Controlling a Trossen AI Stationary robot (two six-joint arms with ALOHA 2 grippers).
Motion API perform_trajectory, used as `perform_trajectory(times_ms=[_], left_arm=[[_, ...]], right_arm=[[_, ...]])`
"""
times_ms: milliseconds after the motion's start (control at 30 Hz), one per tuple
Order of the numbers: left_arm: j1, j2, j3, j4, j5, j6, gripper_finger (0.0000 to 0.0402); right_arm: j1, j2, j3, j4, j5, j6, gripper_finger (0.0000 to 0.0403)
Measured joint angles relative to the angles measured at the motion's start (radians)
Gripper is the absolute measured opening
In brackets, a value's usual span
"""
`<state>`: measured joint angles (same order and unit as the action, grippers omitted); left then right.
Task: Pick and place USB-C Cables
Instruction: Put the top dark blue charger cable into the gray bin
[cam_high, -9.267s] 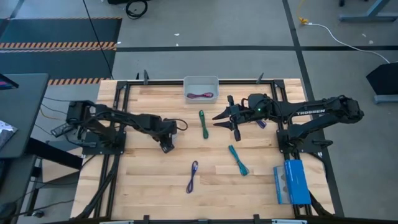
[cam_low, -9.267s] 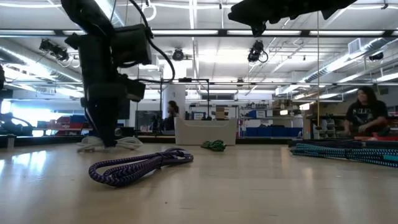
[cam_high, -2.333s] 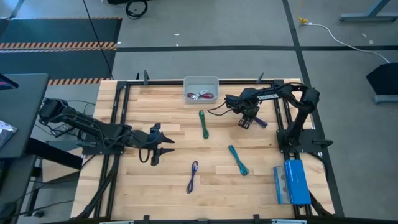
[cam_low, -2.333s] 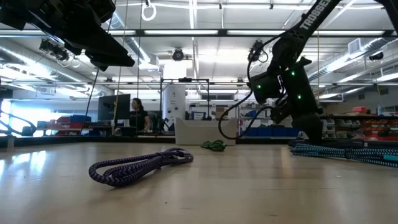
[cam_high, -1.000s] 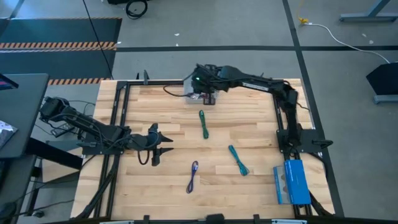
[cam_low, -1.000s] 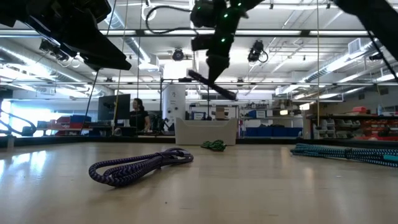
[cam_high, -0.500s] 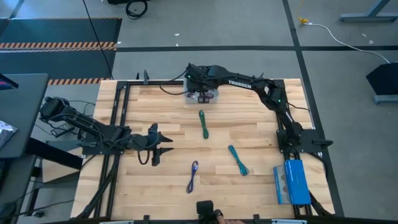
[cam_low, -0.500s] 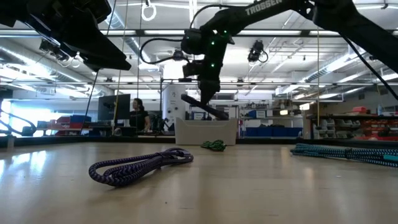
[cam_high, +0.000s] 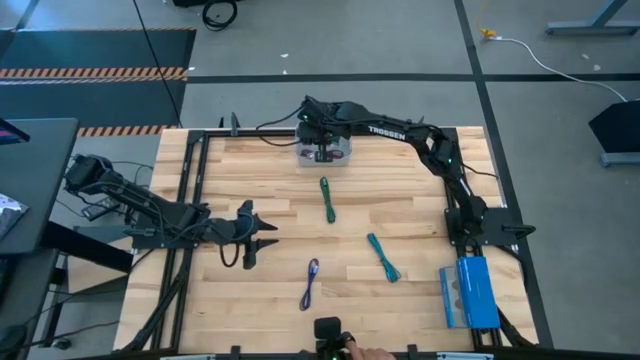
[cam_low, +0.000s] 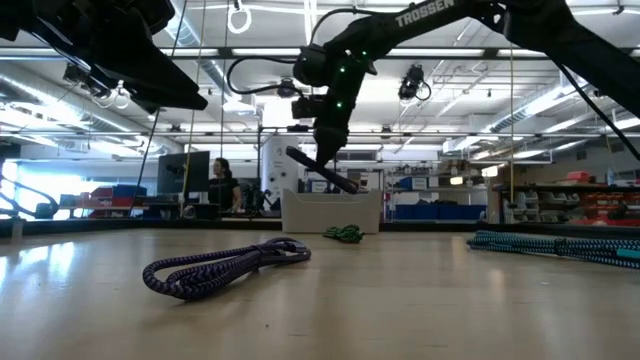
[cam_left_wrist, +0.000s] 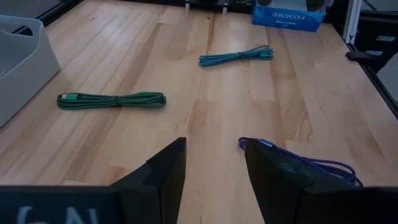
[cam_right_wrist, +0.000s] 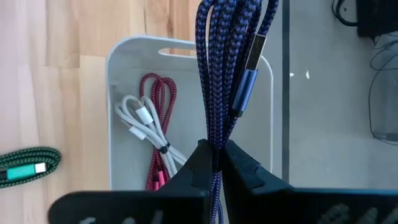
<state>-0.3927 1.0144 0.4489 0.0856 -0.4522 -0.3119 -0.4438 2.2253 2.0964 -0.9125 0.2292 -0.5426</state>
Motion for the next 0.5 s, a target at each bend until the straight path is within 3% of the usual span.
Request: perform_trajectory(times_ms=[500], left_arm=[[0.0,0.0,0.0,0.0,0.0,-0.013,0.0172]], right_arm=[[-0.004,0.0,0.0,-0.001,-0.016,0.008,0.0019]])
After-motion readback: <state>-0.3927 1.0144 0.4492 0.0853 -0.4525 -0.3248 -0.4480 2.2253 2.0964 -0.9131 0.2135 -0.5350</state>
